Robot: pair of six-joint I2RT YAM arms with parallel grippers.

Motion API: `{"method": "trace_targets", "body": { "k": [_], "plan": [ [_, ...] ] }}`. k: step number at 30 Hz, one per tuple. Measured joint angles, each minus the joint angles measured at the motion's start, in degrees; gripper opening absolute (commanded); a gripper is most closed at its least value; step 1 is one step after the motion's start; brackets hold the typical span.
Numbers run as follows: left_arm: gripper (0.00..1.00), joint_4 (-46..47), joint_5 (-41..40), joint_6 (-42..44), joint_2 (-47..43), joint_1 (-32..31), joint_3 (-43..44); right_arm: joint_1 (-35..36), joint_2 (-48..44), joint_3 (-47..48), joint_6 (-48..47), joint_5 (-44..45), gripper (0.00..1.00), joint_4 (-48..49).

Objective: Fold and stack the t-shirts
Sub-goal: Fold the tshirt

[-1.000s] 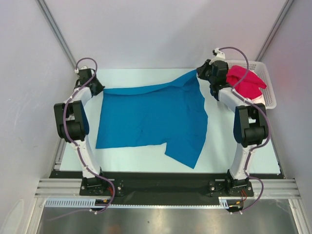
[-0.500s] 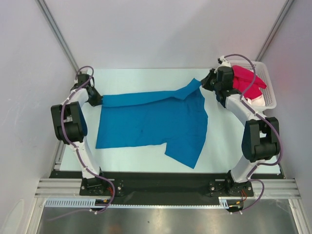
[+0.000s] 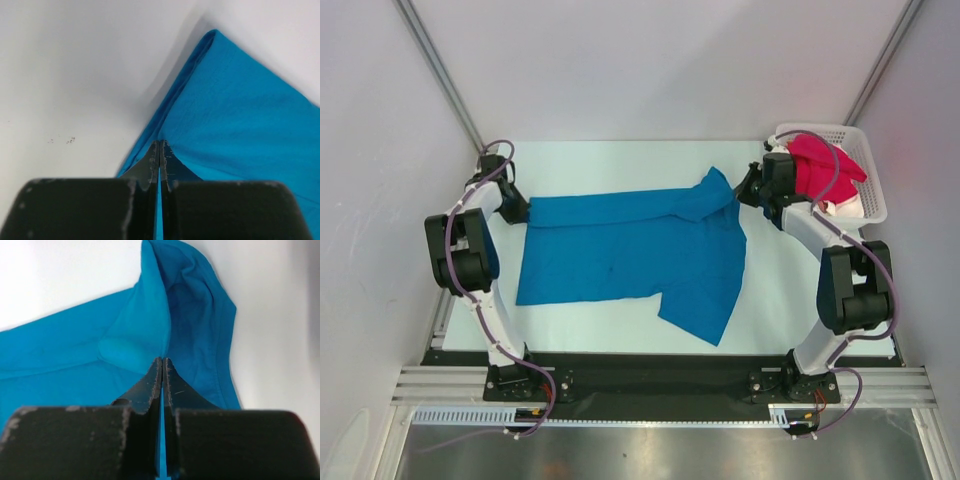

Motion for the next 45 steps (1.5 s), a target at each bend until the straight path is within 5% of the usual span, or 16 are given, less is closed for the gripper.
{"method": "trace_targets", "body": {
  "k": [10,17,19,29,41,45],
  "plan": [
    [0.02,-1.84,-2.08,0.0,1.11,0.02,0.02,0.79,-4.42,-6.95,4.48,6.73,0.02,-4.07],
    [0.39,-2.23,-3.26,0.94,1.09,0.17,0.02,4.98,-5.97,-14.58,5.77,12.9,0.49,-5.29],
    [0.42,-2.25,-3.74,0.92,0.87,0.24,0.02,4.87,-5.97,-14.12,3.37,13.05,0.61,-4.42],
    [0.35,-0.42,4.42,0.42,-0.98,0.24,2.47,-0.48,9.29,8.59,-7.52,6.29,0.62,1.57],
    [0.34,1.84,11.26,-0.76,9.2,0.07,8.46,-2.8,24.68,16.44,-2.29,-6.08,0.64,4.96],
    [0.33,1.86,11.39,-0.74,9.25,0.04,8.46,-2.78,25.81,16.46,0.35,-7.13,0.51,5.73]
  ]
}}
